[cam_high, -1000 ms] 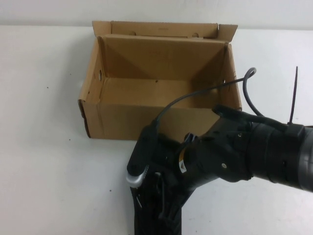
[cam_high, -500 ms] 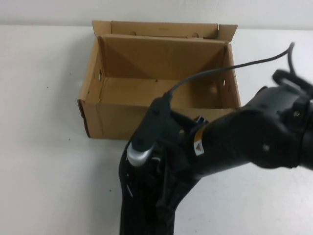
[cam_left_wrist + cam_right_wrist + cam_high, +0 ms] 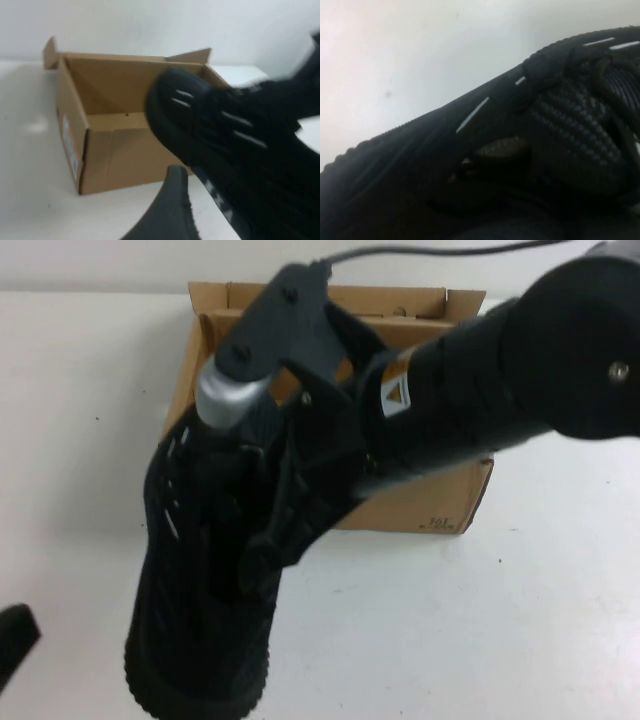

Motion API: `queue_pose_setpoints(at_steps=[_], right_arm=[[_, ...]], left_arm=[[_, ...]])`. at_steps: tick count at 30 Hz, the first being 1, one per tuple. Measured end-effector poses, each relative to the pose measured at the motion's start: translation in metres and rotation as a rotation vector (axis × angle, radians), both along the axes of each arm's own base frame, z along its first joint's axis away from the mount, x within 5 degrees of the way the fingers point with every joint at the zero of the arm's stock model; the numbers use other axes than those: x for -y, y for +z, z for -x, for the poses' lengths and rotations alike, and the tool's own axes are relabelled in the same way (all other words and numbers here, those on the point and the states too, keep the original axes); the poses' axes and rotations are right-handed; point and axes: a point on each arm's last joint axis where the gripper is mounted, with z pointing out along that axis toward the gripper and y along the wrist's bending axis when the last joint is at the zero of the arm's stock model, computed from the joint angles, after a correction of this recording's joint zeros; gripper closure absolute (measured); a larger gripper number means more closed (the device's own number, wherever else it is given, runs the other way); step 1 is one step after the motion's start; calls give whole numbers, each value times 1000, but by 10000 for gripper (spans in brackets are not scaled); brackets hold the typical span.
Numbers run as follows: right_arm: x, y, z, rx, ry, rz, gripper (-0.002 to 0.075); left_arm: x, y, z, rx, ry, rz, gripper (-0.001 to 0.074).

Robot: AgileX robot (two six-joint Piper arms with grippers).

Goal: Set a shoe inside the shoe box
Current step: Hand over the shoe

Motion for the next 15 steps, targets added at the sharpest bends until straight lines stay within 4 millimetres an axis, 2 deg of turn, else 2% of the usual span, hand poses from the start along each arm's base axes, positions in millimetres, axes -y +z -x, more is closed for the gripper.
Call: queue_pose_setpoints(at_steps=[7, 11, 15], right_arm=[[-14, 13, -16, -34, -94, -27, 695], [-27, 11, -33, -71, -189, -11, 695], [-39, 7, -51, -93, -281, 26, 696]], left_arm=[[13, -6, -23, 49, -162, -276, 119], [17, -10, -37, 39, -198, -363, 118], [19, -5, -48, 62, -191, -394, 117]])
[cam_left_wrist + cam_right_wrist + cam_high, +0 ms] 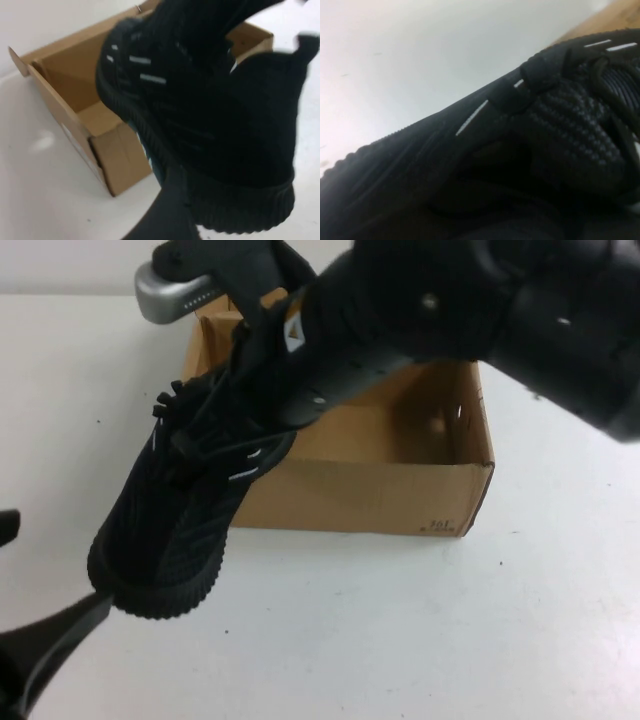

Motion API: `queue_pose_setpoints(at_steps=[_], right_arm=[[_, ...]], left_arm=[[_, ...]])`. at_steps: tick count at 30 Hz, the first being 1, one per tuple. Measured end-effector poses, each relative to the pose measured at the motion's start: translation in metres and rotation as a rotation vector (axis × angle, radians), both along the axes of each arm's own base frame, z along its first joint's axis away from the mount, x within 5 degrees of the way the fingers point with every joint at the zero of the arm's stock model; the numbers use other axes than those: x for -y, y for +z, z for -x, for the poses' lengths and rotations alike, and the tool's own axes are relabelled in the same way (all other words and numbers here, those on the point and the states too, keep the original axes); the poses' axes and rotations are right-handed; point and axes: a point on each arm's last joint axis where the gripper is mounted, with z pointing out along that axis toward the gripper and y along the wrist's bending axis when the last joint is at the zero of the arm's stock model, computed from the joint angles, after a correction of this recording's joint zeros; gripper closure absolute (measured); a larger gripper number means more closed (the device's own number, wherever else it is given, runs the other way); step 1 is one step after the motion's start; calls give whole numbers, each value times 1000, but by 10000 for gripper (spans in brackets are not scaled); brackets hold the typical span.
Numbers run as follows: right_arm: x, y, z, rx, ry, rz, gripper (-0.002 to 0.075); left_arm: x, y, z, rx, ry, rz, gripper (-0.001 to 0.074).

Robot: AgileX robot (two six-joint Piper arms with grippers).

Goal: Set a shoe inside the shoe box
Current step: Hand over the shoe

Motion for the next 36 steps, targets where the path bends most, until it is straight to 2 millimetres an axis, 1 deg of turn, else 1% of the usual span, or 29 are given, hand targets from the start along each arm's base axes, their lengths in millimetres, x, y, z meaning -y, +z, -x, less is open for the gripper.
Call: queue_pose_setpoints(at_steps=[5, 10, 13, 16, 19, 21, 22, 23, 24, 26, 27, 28, 30, 36], right_arm=[[-16, -3, -18, -18, -53, 25, 696], [-27, 7, -26, -2, -62, -18, 696], [-30, 13, -26, -8, -58, -41, 696], [-31, 14, -23, -41, -44, -60, 696], [-33, 13, -18, -95, -13, -67, 696], [-33, 12, -15, -126, 10, -59, 697], [-33, 12, -13, -135, 19, -54, 697], [-33, 11, -13, -140, 24, -51, 697], [-33, 11, -13, -141, 27, -50, 697], [-33, 13, -12, -137, 28, -56, 697], [-32, 15, -12, -134, 29, -59, 697], [-32, 18, -12, -130, 30, -64, 697], [-30, 23, -10, -121, 35, -69, 699], [-26, 33, -8, -33, 137, -27, 700]], left_arm=[[1, 1, -15, 14, 31, -1, 119], [3, -2, -33, 4, 69, 2, 121], [4, -3, -43, 1, 94, 4, 121], [5, -8, -54, -16, 108, -5, 122], [7, -9, -63, -36, 113, -12, 122], [9, -6, -69, -41, 117, -12, 139], [9, -5, -71, -41, 118, -12, 167], [10, -3, -74, -39, 118, -11, 213], [10, 0, -75, -39, 114, -11, 281], [12, 4, -77, -53, 96, -16, 452], [13, 6, -78, -57, 87, -21, 549], [14, 8, -78, -61, 81, -24, 610], [14, 10, -79, -61, 75, -25, 664], [15, 19, -78, -50, 63, -22, 671]])
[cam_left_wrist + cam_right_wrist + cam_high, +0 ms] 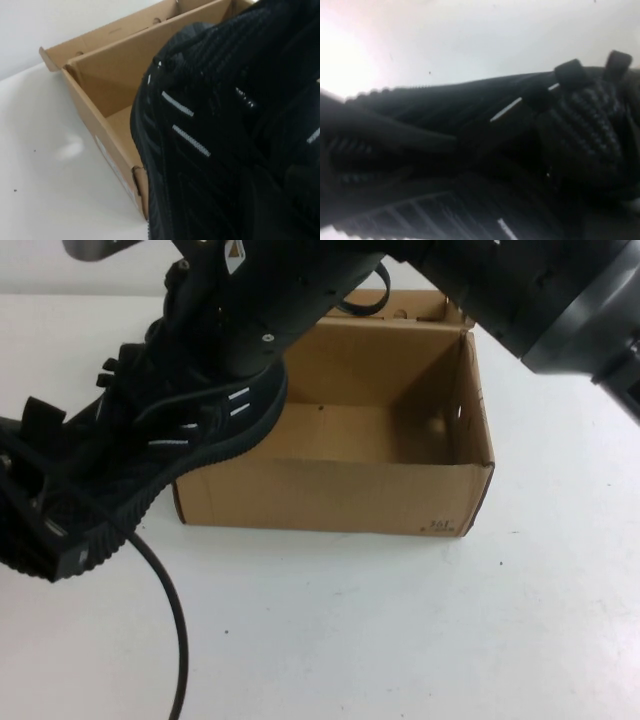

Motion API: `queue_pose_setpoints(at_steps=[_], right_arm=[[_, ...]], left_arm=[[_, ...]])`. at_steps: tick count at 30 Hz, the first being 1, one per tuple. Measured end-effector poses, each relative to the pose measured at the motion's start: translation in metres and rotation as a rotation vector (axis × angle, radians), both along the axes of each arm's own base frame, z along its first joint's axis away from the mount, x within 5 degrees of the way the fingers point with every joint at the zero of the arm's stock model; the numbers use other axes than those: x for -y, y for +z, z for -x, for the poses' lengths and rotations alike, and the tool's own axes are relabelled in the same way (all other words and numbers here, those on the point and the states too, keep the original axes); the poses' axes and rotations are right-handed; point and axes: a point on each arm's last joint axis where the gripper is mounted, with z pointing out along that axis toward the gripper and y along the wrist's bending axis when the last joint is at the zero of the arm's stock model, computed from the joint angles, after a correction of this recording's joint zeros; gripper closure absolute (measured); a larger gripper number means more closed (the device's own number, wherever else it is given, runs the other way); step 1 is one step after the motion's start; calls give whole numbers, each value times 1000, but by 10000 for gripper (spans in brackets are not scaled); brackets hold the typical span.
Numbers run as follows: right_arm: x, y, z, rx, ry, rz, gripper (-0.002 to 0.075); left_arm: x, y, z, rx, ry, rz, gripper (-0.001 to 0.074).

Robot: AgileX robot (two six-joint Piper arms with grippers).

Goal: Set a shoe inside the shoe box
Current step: Hand over the shoe

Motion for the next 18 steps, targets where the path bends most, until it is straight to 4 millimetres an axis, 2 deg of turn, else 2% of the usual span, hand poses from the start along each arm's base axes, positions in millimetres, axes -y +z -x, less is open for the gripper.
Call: queue_pose_setpoints(at_steps=[3, 5, 8, 11, 13, 15, 18], right_arm=[[2, 4, 1, 63, 70, 27, 692], [3, 7, 2, 100, 112, 43, 662], [5, 12, 5, 134, 140, 45, 544], [8, 21, 8, 164, 147, 12, 359], [12, 30, 12, 193, 162, -4, 264], [19, 39, 17, 238, 198, 1, 222], [34, 59, 29, 339, 251, 6, 200]], left_arm=[[1, 5, 1, 6, -18, -10, 672], [1, 7, 2, 16, -31, -22, 672], [1, 11, 8, 29, -61, -36, 673], [1, 15, 17, 31, -92, -44, 674], [1, 16, 23, 22, -117, -52, 675], [1, 17, 29, 20, -141, -55, 676], [3, 17, 34, 20, -195, -72, 677]])
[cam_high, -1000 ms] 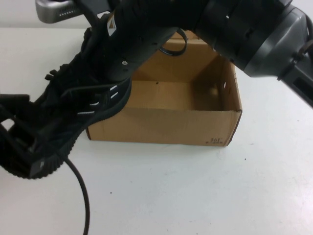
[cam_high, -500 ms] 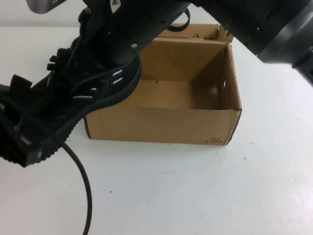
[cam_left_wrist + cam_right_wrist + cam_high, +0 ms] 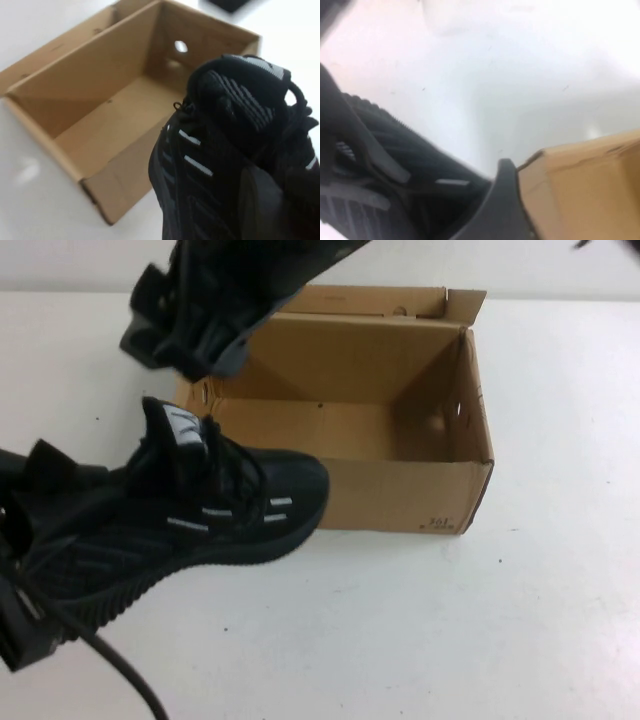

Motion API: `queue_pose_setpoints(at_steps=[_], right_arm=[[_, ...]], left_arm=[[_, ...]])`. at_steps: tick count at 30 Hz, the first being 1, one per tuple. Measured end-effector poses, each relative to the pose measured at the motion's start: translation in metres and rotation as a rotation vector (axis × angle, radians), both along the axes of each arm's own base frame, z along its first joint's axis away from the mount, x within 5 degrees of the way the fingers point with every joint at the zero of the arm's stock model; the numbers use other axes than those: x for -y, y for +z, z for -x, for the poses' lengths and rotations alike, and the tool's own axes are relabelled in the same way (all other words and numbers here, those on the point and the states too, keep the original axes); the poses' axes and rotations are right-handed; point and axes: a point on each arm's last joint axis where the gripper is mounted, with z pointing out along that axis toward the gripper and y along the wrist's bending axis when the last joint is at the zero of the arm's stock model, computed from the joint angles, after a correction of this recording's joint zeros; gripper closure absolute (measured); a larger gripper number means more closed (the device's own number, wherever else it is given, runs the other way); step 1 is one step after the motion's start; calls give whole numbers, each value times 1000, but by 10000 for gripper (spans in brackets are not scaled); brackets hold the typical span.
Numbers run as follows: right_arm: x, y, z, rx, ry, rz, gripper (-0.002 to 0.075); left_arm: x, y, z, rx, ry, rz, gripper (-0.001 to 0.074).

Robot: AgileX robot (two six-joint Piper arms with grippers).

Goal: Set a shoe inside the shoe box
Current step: Hand over the shoe

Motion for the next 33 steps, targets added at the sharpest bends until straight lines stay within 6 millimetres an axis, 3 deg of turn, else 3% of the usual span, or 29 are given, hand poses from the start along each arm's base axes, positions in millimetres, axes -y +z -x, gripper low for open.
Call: queue_pose_setpoints(at_steps=[4, 9, 21, 25, 33], right_arm=[[28, 31, 23, 108, 41, -31, 193], [53, 44, 43, 181, 89, -19, 190], [67, -14, 51, 68, 120, 190, 227], [68, -33, 51, 31, 118, 250, 241], [69, -41, 46, 32, 90, 293, 242]], left_arm=[[3, 0, 3, 24, -69, -19, 678], [8, 0, -1, 31, -110, -5, 678], [28, -12, -19, -41, -308, 42, 678], [24, -15, -25, -56, -328, 38, 678], [16, -11, -31, -71, -377, 131, 680]])
